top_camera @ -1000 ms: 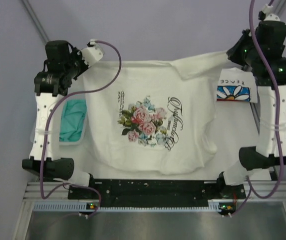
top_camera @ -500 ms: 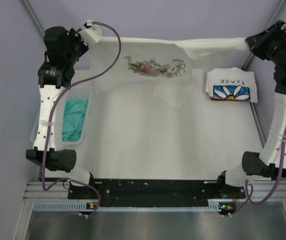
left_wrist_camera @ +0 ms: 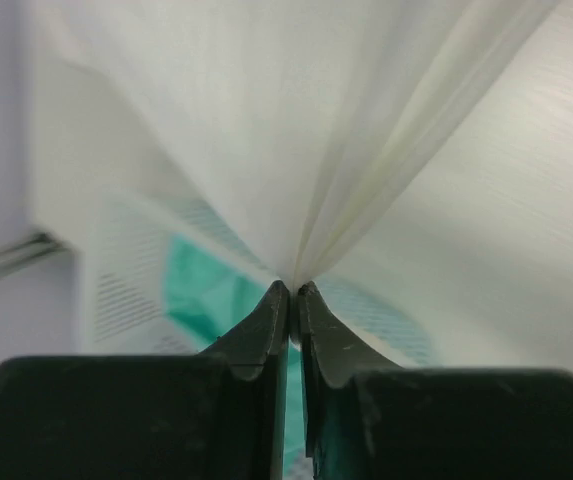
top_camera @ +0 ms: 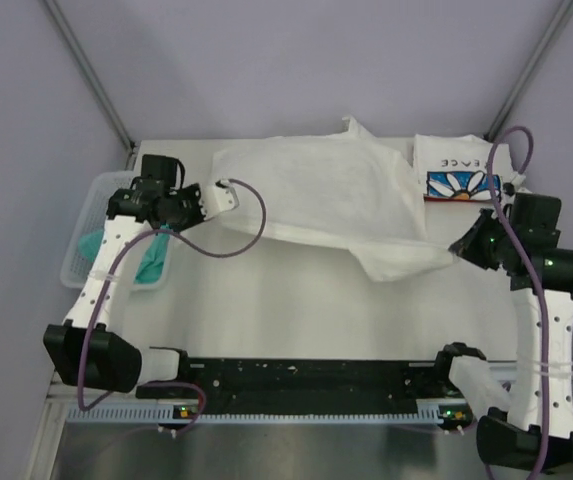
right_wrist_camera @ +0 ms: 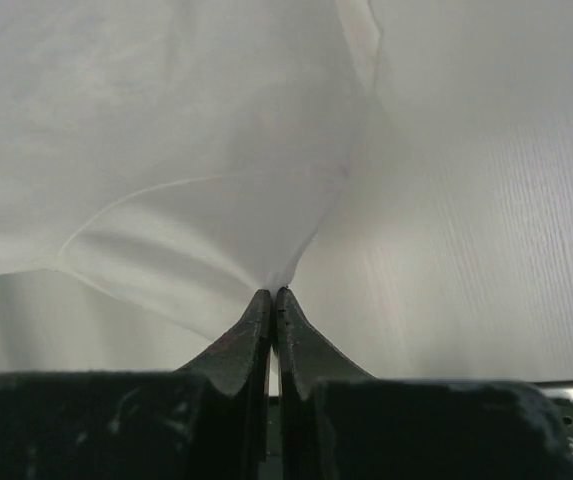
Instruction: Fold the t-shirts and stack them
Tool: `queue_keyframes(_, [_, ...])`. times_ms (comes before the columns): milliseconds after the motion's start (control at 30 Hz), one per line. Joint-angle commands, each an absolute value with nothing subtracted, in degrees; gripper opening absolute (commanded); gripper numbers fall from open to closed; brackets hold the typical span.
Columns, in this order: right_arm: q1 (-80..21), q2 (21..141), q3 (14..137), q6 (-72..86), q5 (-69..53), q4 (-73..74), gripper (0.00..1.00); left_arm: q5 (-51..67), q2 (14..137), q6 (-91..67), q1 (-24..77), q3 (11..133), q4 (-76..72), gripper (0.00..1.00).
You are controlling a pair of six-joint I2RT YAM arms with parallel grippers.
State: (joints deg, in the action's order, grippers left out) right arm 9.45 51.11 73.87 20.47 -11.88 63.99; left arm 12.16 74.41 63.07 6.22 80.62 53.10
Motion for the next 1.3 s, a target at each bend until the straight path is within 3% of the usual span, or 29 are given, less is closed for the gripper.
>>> queue_keyframes(0, [10.3, 48.7, 64.2, 20.1, -11.9, 63.3, 0.00, 21.7, 76.0, 71.8, 7.4, 70.5, 68.6, 0.24])
queue_keyframes(67, [10.3, 48.3, 59.5, 21.6, -14.5, 61.0, 0.00, 24.2, 77.0, 74.5, 7.6, 66.3, 71.4, 0.41])
queue_keyframes(100, [10.2, 48.1, 57.7, 22.4, -15.4, 59.4, 0.00, 24.4, 77.4, 75.4, 7.6, 64.1, 71.7, 0.43])
queue_keyframes(300, [10.3, 48.6, 49.1, 26.0, -17.2, 52.5, 0.00, 18.5, 78.2, 75.0, 8.8, 51.7, 68.3, 0.50])
queue_keyframes(500, [10.3, 48.9, 49.0, 26.9, -16.4, 51.2, 0.00, 14.6, 70.0, 73.6, 13.4, 40.8, 65.0, 0.55])
queue_keyframes(633, [10.3, 48.9, 49.5, 27.2, -15.6, 51.0, 0.00, 14.7, 70.1, 67.3, 17.1, 39.8, 60.9, 0.71])
queue_keyframes(833, [10.3, 48.2, 49.7, 27.2, -14.3, 51.0, 0.00, 9.6, 71.1, 64.0, 20.7, 35.2, 51.7, 0.71])
queue_keyframes(1000, [10.3, 47.7, 50.1, 27.6, -12.6, 51.2, 0.00, 10.9, 72.5, 62.6, 22.1, 33.2, 51.2, 0.63])
queue_keyframes(1100, [10.3, 47.6, 50.6, 27.7, -12.0, 51.1, 0.00, 10.3, 74.1, 60.6, 22.2, 32.6, 50.0, 0.35])
queue_keyframes(1133, [10.3, 47.6, 50.9, 27.7, -11.6, 51.1, 0.00, 9.5, 75.0, 59.5, 22.1, 33.1, 49.9, 0.21])
queue_keyframes(1167, [10.3, 47.6, 51.1, 27.5, -11.3, 51.1, 0.00, 8.5, 75.7, 58.7, 22.1, 33.7, 50.1, 0.00])
queue_keyframes(1267, [10.3, 49.3, 52.8, 27.2, -11.4, 50.5, 0.00, 4.7, 75.8, 55.7, 20.5, 37.4, 49.4, 0.00])
